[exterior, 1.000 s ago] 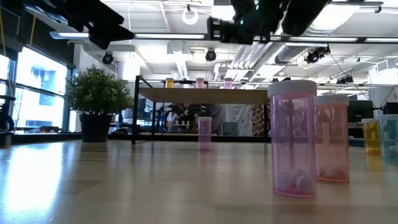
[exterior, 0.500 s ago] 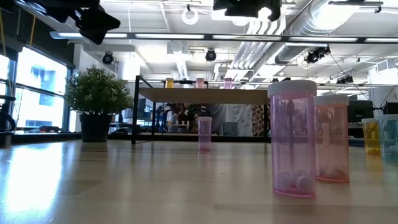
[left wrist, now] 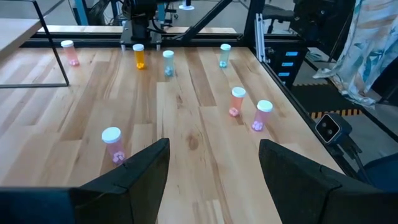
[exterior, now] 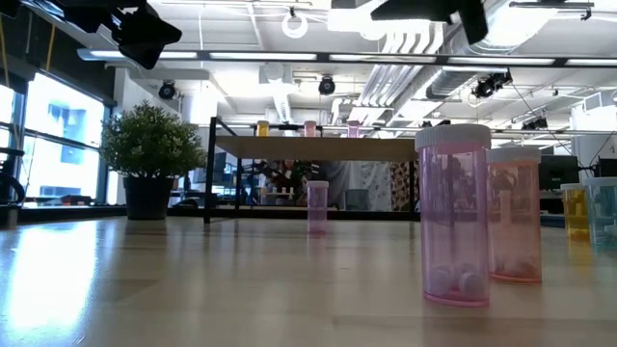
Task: Pick and place medicine bottles onto shelf by color
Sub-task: Put the top green pill bottle on the shelf
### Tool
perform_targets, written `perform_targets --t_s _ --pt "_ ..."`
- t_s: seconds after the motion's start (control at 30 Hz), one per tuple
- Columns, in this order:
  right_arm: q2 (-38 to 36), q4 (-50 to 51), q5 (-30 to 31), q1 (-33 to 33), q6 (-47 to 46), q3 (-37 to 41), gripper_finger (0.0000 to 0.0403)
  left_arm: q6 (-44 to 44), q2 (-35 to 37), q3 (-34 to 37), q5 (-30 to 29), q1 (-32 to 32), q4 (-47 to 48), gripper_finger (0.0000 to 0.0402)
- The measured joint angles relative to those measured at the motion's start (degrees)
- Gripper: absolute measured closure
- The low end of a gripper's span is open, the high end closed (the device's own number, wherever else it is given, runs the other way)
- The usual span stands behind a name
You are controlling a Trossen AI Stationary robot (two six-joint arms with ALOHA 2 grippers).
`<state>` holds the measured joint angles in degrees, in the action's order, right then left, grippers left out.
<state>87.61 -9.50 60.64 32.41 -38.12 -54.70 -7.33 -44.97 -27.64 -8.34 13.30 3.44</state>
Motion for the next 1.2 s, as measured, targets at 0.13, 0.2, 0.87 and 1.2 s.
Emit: perform_targets --t_s 0.13,0.2,0.87,1.2 --pt "0.02 3.42 -5.56 0.73 -2.3 0.0 0.0256 0.0 0.0 0.0 0.02 0.0 -0.02 0.0163" --pt "0.02 4.42 -7.03 0.2 -4.81 0.0 0.0256 0.0 0.0 0.0 0.0 0.0 -0.03 0.0163" --pt "-9.81 42.84 -10.32 8.85 -33.29 0.02 0.0212 -4.53 0.02 0.0 -3.79 -0.04 -0.7 0.0163" --pt "-12.31 64.02 -12.52 15.18 -60.56 0.02 0.0215 -4.55 0.02 0.0 -4.5 -0.04 -0.72 0.0163"
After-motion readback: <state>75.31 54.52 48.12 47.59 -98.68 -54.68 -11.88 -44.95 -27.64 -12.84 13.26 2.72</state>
